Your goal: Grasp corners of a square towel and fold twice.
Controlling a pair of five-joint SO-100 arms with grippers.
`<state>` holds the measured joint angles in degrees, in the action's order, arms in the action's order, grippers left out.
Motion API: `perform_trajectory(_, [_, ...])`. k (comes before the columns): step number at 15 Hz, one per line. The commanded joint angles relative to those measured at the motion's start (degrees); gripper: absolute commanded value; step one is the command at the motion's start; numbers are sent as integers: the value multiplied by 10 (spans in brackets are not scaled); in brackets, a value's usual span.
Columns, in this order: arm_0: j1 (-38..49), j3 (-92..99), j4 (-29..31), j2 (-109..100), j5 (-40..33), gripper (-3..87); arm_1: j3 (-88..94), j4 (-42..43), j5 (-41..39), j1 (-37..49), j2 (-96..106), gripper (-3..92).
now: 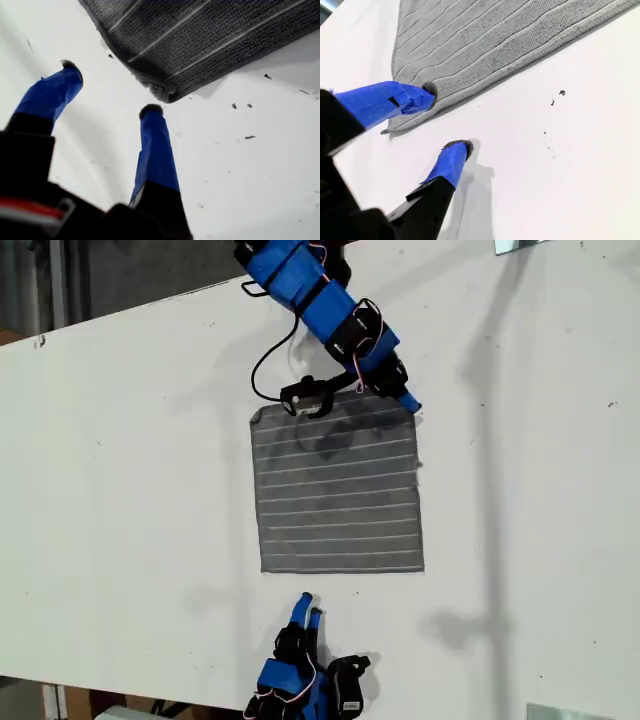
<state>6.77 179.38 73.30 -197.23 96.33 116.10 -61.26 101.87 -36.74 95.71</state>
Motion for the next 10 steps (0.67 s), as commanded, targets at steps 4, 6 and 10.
perform_trajectory(4, [-5,2,-11,2,-7,189,98,110,-4,9,24,295])
perform_trajectory(6, [-5,2,-11,1,-10,188,118,127,-3,9,30,297])
perform_trajectory(10, [-6,2,-11,0,-13,186,145,68,17,1,98,294])
